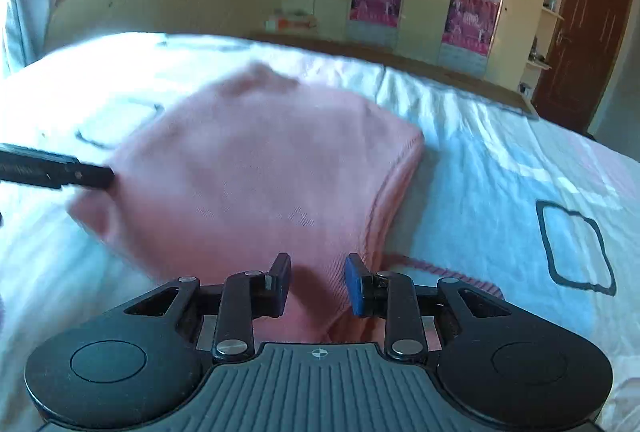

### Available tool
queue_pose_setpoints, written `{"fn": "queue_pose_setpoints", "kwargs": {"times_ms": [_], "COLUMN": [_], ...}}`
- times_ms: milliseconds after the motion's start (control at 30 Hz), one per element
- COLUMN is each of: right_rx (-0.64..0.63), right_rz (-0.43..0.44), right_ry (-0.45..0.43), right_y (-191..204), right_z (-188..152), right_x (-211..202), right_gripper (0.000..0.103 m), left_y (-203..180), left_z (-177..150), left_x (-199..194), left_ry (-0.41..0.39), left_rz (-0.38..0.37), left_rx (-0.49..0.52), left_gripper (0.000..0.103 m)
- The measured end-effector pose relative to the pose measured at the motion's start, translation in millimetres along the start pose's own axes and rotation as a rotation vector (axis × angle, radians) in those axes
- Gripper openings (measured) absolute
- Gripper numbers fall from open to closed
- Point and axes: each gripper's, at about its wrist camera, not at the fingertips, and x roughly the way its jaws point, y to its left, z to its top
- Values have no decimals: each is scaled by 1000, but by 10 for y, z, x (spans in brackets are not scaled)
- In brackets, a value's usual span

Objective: Fold small clothes

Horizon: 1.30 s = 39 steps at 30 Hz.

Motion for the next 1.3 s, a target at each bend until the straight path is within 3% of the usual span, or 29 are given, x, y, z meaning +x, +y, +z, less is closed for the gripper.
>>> {"fn": "queue_pose_setpoints", "kwargs": {"times_ms": [33, 67, 133, 333, 567, 700, 767, 867, 1000, 1200, 1300], "right_rx": [-18, 10, 94, 311, 457, 560, 601, 683, 676, 760, 773], "right_rz": [-37, -34, 20, 136, 221, 309, 347, 417, 413, 497, 530], "right_ry": [26, 21, 34, -26, -27, -17, -16, -4, 12, 37, 52], "right_y": [-23, -99, -289, -697, -974, -1121, -1179, -1272, -1285, -1415, -1426], "right_z": [-47, -76, -94, -95, -40, -78, -78, -69, 8, 10, 73], "right_x": [69, 81, 60, -68, 27, 101, 135, 236, 348, 611, 708], "right_gripper": [44, 48, 48, 48, 49, 59, 60, 60, 60, 60, 60], "left_y": [-23, -53, -109, -301, -462, -394, -277, -91, 117, 194, 372], "left_z": [-18, -12, -7, -4, 108, 223, 326, 483, 623, 653, 645], "left_x": [-2, -18, -91, -221, -275, -315, -304, -220, 12, 359, 463], "left_ry": [-14, -10, -25, -50, -86, -119, -122, -93, -23, 65, 90], "left_rz": [11, 19, 17, 40, 62, 48, 24, -18, -93, -135, -204], "left_rx": [3, 8, 13, 51, 95, 78, 41, -22, -85, -111, -208], "left_gripper": [76, 73, 71, 81, 93, 93, 91, 85, 71, 80, 81]}}
